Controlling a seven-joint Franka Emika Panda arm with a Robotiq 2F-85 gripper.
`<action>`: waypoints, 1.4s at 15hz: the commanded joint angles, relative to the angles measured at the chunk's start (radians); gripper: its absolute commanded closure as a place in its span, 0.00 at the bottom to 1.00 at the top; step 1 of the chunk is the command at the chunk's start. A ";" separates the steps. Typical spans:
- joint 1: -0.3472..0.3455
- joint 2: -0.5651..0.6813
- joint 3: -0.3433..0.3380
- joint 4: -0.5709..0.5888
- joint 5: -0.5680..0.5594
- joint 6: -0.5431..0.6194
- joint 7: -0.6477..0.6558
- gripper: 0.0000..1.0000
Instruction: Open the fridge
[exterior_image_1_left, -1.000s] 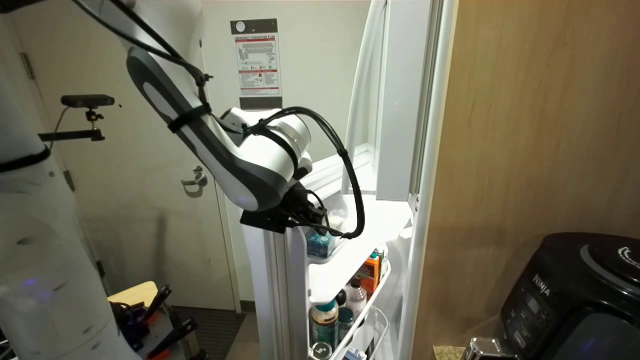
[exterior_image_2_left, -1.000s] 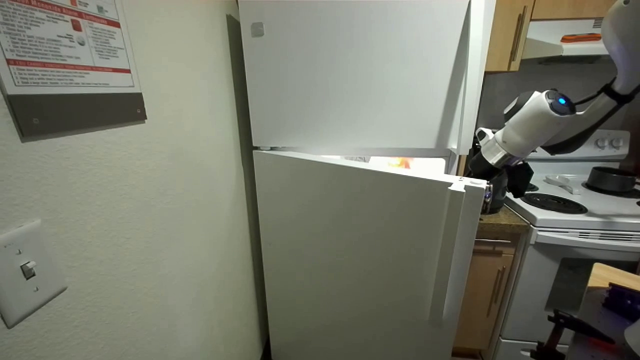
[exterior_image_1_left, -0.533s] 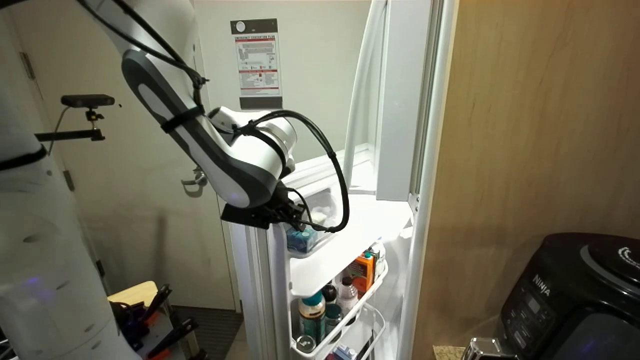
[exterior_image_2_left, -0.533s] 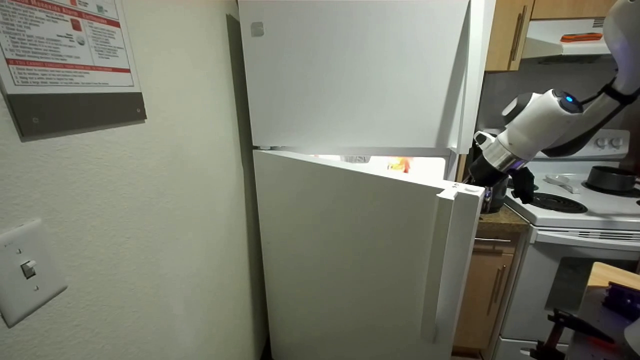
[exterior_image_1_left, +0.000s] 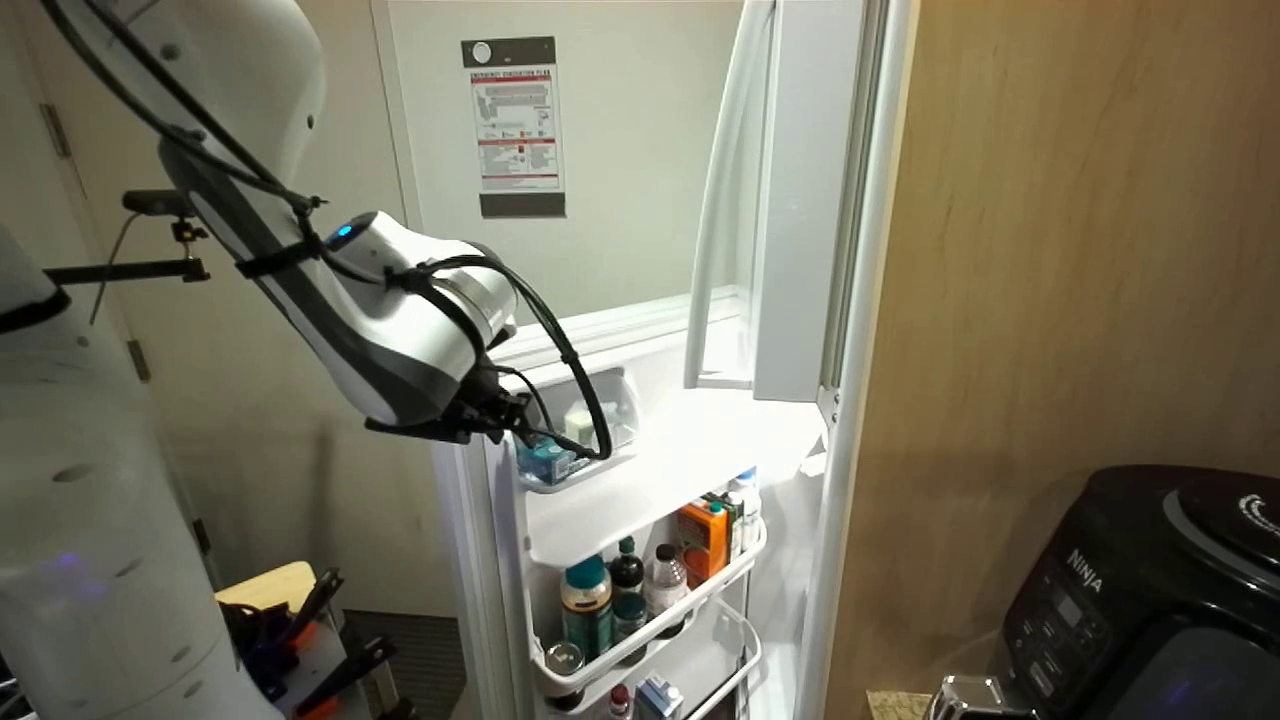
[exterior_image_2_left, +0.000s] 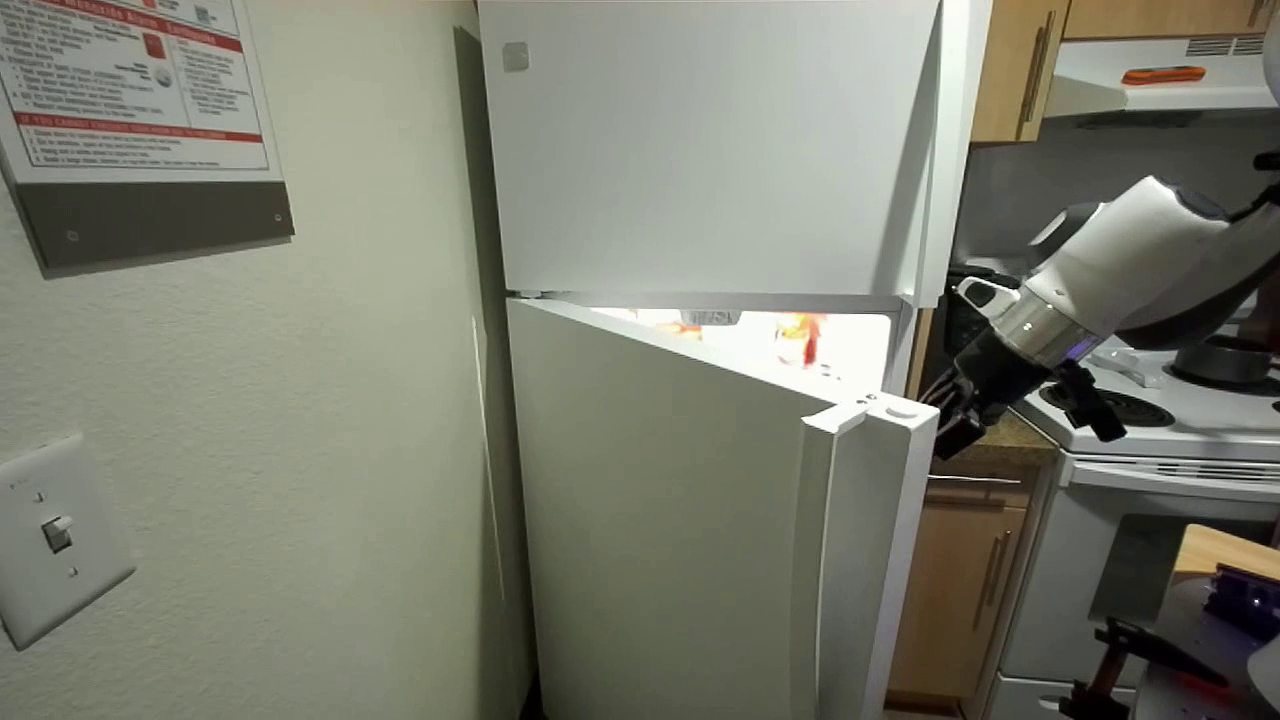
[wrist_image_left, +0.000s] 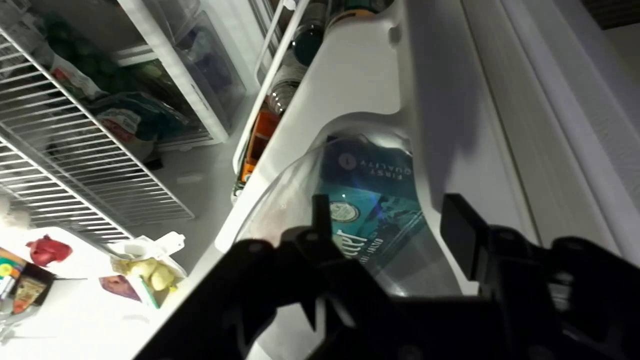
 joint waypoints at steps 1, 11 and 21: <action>0.019 -0.059 0.079 0.003 -0.059 0.038 0.096 0.10; 0.091 -0.183 0.155 0.030 -0.001 0.051 0.110 0.00; -0.249 -0.002 0.043 0.045 -0.119 0.009 0.087 0.00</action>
